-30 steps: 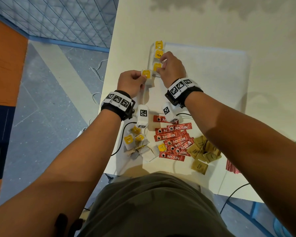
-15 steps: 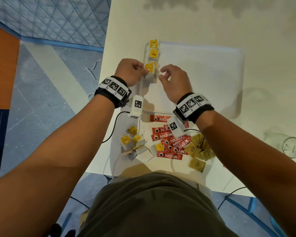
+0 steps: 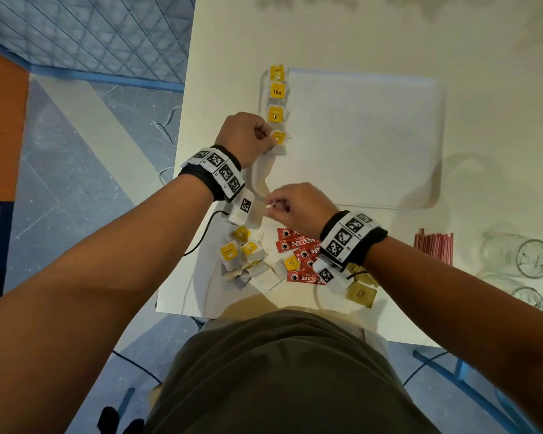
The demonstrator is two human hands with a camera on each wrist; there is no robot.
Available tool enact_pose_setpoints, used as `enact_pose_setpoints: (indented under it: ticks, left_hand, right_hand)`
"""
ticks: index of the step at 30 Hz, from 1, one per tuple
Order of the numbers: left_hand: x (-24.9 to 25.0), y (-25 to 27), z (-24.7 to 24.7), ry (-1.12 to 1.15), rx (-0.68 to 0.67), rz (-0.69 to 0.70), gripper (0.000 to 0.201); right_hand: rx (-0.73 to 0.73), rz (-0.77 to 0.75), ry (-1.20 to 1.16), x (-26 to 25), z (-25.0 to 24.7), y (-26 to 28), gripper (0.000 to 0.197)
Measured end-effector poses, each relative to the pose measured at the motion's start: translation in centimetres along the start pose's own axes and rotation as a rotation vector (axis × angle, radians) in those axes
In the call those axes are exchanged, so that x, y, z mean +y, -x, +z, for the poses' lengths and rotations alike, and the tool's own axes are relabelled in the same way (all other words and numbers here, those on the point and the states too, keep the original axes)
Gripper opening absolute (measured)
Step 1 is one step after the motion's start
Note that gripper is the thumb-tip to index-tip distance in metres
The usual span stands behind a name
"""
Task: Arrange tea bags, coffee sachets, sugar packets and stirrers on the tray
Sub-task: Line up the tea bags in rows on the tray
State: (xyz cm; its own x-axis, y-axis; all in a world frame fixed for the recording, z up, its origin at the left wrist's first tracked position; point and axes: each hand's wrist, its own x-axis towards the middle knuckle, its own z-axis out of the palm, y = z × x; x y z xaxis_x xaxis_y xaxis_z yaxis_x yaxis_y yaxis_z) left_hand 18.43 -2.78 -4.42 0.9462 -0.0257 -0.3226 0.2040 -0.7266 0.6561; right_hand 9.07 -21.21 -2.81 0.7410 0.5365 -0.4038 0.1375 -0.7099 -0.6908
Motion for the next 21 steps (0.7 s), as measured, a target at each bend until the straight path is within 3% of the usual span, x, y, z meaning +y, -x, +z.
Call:
enact_pose_setpoints:
  ticks: [4, 8, 12, 21]
  left_hand:
    - [-0.5, -0.1, 0.1, -0.067, -0.002, 0.009, 0.019]
    - [-0.8, -0.3, -0.1, -0.086, -0.019, 0.012, 0.021]
    - [-0.9, -0.5, -0.2, -0.093, -0.018, 0.004, 0.023]
    - [-0.9, -0.7, -0.4, -0.075, -0.019, -0.031, 0.021]
  right_hand:
    - [-0.2, -0.106, 0.171, -0.8, 1.1, 0.8, 0.032]
    - [-0.294, -0.143, 0.212, -1.4, 2.3, 1.3, 0.037]
    - [-0.324, -0.171, 0.266, -1.9, 3.4, 1.6, 0.041]
    - [-0.311, -0.177, 0.234, -1.8, 4.4, 2.2, 0.021]
